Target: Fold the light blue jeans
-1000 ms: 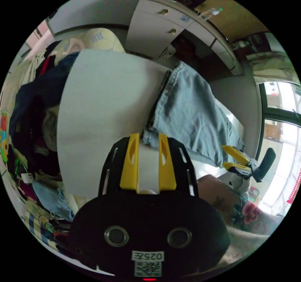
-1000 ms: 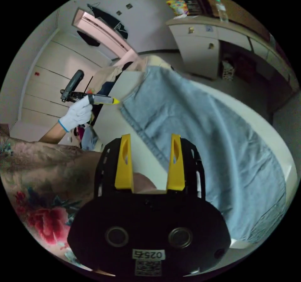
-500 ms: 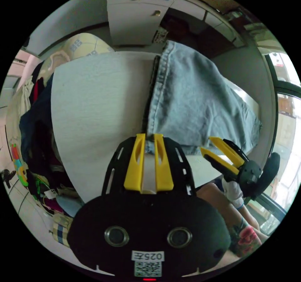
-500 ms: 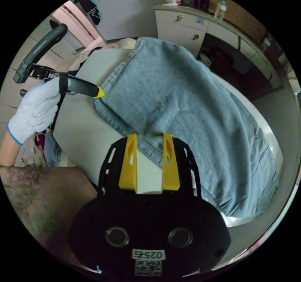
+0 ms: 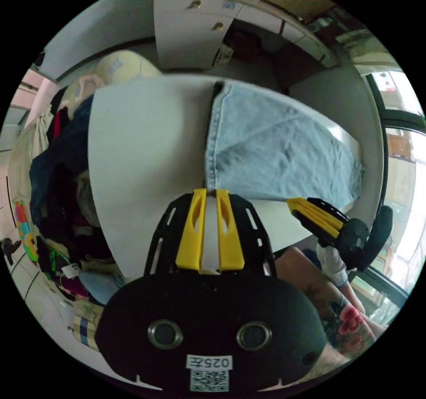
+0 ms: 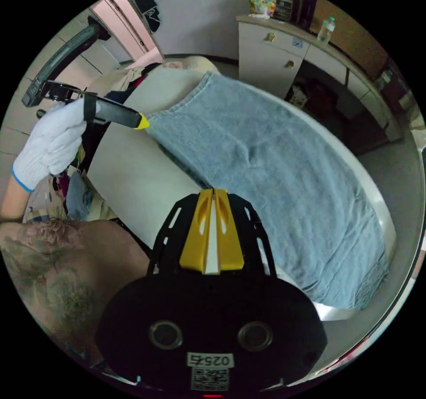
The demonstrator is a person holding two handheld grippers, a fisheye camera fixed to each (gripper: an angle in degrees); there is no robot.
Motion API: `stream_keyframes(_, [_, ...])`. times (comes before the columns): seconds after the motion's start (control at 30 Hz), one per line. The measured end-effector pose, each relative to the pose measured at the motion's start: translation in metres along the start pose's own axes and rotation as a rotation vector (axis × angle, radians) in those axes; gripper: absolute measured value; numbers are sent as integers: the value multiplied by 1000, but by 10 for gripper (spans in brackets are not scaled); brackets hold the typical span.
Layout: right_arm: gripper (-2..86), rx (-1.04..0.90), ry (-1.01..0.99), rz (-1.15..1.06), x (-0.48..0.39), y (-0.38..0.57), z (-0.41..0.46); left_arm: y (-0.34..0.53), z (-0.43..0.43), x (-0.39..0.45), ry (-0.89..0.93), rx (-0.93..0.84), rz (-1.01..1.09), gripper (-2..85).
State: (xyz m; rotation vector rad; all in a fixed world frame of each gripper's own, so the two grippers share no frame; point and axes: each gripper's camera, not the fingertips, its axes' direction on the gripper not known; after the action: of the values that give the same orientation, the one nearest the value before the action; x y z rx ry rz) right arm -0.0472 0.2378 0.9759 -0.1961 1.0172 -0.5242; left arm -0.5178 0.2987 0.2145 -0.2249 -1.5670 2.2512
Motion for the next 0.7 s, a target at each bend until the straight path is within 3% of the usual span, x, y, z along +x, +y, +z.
stream_keyframes(0.07, [-8,-105,-38,-6,4,-3,34,0,13,-15,44,-1,-25,39])
stream_keyframes(0.1, [-6,-29,-31,-9,5,2,31,1,11,-25,88,4,-62,44])
stream_keyframes(0.23, [12,-40,-43,15,15,8,30,20,5,-58,138,54,-194,87])
stream_keyframes(0.33, [66,49,-112,51,24,16,3,48,11,-89,344,126,-278,102])
stream_keyframes(0.5, [130,136,-450,194,52,7,-28,58,67,-111,751,250,-326,99])
stream_keyframes(0.63, [141,175,-579,326,77,-6,-38,56,92,-124,786,310,-459,30])
stream_keyframes(0.7, [150,187,-615,391,92,-18,-45,57,88,-117,726,323,-390,3])
